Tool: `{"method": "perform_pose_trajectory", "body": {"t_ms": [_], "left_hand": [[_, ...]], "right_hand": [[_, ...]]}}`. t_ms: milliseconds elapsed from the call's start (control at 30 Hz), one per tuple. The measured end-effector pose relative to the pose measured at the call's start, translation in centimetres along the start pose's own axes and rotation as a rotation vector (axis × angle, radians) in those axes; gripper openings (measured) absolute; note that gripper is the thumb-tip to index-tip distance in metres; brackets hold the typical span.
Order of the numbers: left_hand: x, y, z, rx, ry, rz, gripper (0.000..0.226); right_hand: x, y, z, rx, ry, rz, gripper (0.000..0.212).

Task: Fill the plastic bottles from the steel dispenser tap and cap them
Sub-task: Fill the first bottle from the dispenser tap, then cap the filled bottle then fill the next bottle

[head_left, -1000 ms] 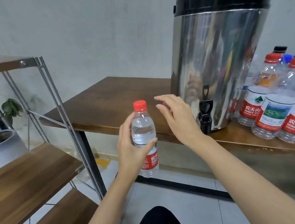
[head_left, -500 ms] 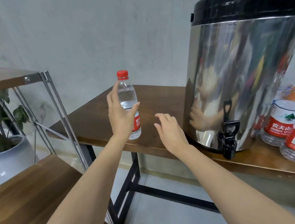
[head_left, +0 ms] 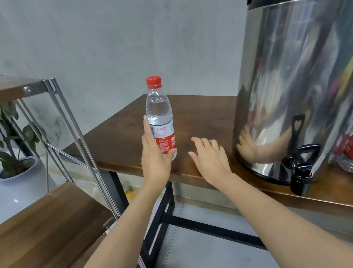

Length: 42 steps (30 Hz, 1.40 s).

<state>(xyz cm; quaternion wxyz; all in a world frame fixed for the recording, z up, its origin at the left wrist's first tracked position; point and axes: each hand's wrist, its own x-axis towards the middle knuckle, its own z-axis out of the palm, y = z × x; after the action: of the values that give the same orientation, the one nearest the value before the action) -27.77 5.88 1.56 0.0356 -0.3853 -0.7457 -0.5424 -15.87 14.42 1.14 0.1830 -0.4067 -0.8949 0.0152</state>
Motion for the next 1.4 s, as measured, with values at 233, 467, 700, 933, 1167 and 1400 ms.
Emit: {"method": "perform_pose_trajectory", "body": {"t_ms": [233,467,700,933,1167,1400], "left_hand": [[5.9,-1.6,1.7,0.021,0.003,-0.057,0.112],[8.7,-2.9,3.5,0.018,0.032,-0.111,0.102],[5.6,-2.3,2.1,-0.004,-0.012,-0.130,0.073],[-2.9,2.4,-0.4,-0.072,0.025,0.063,0.023],[-11.2,11.9,-0.6,-0.381,0.029,0.262,0.017],[-18.8,19.9,3.2,-0.497,-0.117,0.466,0.020]], "right_hand": [[0.6,0.1,0.5,-0.002,0.018,0.001,0.051],[0.6,0.3,0.7,-0.012,0.046,-0.020,0.051],[-0.1,0.3,0.1,0.063,0.025,-0.026,0.047],[-7.2,1.2,-4.3,0.181,0.129,-0.140,0.045],[-16.6,4.7,-11.3,0.366,0.408,-0.192,0.042],[-21.9,14.2,-16.9,0.357,0.565,-0.013,0.032]]}}
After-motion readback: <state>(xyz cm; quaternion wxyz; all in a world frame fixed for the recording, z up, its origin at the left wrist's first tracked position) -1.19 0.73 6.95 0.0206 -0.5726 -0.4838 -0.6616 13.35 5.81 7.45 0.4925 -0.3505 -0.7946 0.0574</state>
